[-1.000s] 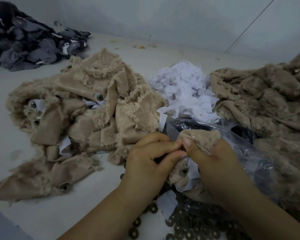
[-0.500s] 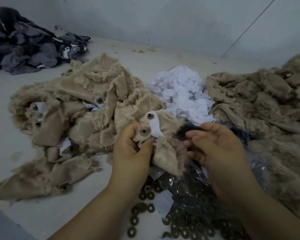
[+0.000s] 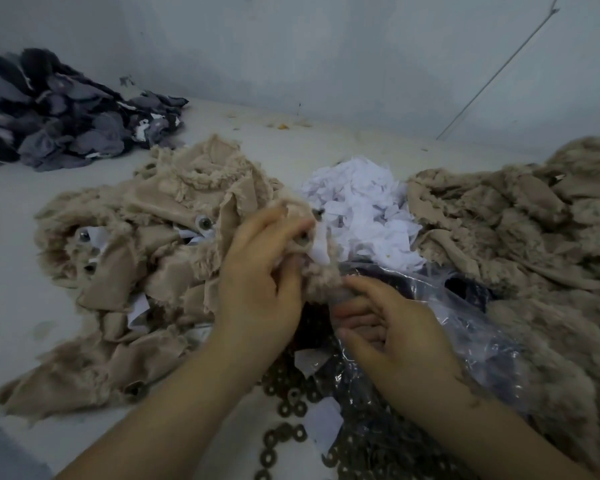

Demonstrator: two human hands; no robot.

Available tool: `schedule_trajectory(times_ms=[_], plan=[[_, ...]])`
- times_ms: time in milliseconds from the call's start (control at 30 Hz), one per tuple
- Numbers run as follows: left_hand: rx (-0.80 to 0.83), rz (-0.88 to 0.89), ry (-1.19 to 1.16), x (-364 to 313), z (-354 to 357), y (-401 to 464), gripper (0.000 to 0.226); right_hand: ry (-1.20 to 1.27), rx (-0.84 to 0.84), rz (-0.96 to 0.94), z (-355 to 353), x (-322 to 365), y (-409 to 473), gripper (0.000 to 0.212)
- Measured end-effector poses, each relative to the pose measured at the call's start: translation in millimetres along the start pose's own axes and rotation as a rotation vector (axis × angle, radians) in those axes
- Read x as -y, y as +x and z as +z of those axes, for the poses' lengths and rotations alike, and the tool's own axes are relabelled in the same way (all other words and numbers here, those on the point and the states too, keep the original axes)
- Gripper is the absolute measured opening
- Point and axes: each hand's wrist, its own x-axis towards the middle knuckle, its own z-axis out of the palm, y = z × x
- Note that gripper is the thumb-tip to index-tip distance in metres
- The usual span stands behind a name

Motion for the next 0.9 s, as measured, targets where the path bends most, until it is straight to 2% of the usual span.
schedule_trajectory(times_ms=[100, 133, 200, 233, 267, 333, 433, 500, 667, 767, 900], plan=[[0.103, 0.062, 0.31, 17.3, 2.6, 29.2, 0.041, -0.139, 0.008, -0.086, 0.5, 2.3, -1.9, 0.052], [0.235, 0.041, 0.508, 25.9, 5.9, 36.5, 0.041, -0.166, 0.004, -0.088, -1.2, 2.8, -1.8, 0.05], [0.628, -0.102, 0.918, 37.6, 10.1, 47.0, 0.043, -0.198, -0.015, -0.096, -7.1, 3.5, -0.4, 0.043], [0.757, -0.171, 1.023, 42.0, 11.2, 49.5, 0.042, -0.216, -0.025, -0.104, -10.5, 4.6, 0.8, 0.04], [0.774, -0.206, 1.051, 44.3, 11.8, 50.6, 0.04, -0.232, -0.037, -0.109, -13.8, 5.3, 2.1, 0.038], [0.623, -0.179, 1.0, 37.9, 11.1, 50.6, 0.028, -0.257, -0.096, -0.111, -21.4, 2.2, 6.3, 0.032], [0.359, 0.044, 0.922, 16.0, 16.6, 40.3, 0.019, -0.347, -0.193, -0.09, -33.8, -8.4, 15.0, 0.024], [0.261, 0.164, 0.892, 2.8, 22.3, 30.3, 0.02, -0.437, -0.227, -0.032, -42.3, -16.9, 20.1, 0.021], [0.383, 0.215, 0.761, -19.0, 52.7, 10.1, 0.017, -0.677, -0.204, 0.208, -54.2, -40.9, 29.5, 0.022], [0.468, 0.276, 0.718, -26.8, 68.6, 5.7, 0.021, -0.749, -0.225, 0.328, -56.8, -58.4, 32.1, 0.034], [0.525, 0.287, 0.671, -33.7, 82.6, 4.0, 0.024, -0.799, -0.159, 0.44, -58.2, -82.9, 33.4, 0.046]])
